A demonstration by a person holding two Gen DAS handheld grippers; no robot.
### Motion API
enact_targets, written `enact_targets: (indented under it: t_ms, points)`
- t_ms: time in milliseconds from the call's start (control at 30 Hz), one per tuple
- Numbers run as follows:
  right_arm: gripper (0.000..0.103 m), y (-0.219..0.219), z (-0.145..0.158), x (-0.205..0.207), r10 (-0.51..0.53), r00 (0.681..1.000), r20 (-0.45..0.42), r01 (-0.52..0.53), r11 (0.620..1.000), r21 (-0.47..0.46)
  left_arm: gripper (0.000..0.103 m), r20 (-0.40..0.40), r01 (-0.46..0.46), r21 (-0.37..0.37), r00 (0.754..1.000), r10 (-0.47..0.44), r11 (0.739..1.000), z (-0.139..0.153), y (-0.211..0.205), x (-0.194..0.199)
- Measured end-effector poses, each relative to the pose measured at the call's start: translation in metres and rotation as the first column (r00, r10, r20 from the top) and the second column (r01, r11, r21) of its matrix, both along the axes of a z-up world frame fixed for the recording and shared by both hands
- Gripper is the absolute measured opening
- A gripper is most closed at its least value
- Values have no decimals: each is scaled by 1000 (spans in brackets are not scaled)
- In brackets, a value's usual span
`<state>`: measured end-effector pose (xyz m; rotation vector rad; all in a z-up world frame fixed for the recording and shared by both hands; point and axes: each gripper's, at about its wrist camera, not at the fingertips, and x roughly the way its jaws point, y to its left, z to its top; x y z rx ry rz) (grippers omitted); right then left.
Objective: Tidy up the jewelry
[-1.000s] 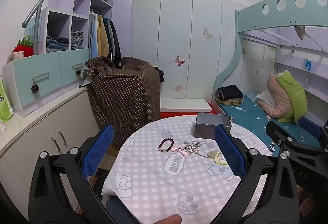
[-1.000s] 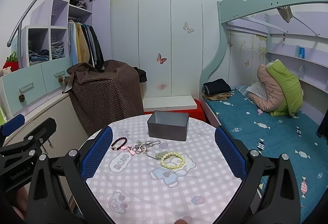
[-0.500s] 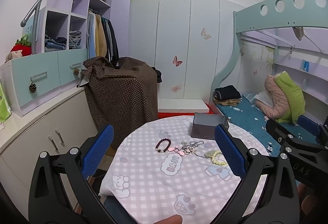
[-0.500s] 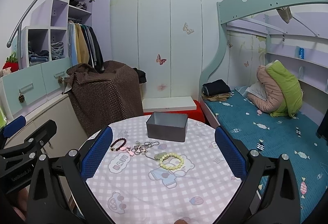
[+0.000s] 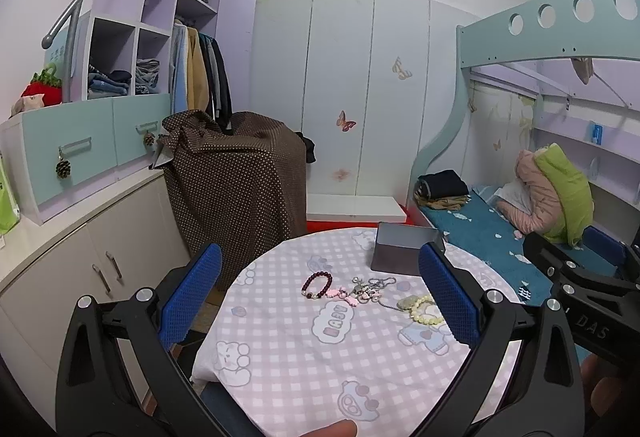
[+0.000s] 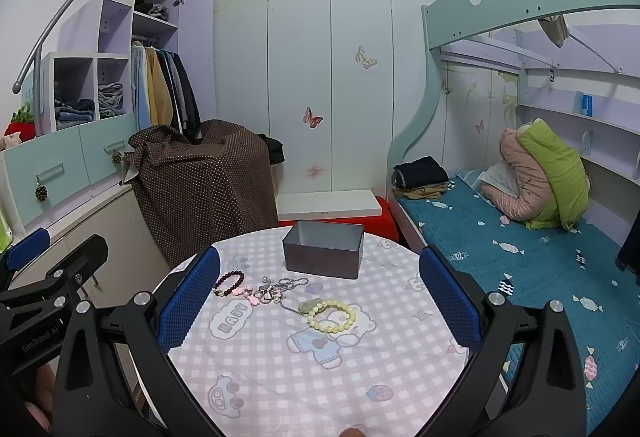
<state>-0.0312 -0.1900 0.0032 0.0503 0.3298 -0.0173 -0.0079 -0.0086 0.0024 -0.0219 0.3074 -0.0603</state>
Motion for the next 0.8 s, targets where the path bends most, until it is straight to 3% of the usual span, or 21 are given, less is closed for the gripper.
enact_targets:
  t_ms: [400,600,800]
  points:
    - [96,-9,-21,20,12,998,-65,-12,1000,-3,98,-55,-32,8,998,32,999,-24,11,22]
    - [96,-34,-75,62,23,973,-230,-26,1000,-12,98,-153,-37,34,987,42,999,-67,12,57]
    - [96,-38,-132,99,66,919,-389,-84,996,-29,98,-261,-36,59,964,51,998,-116,11,95]
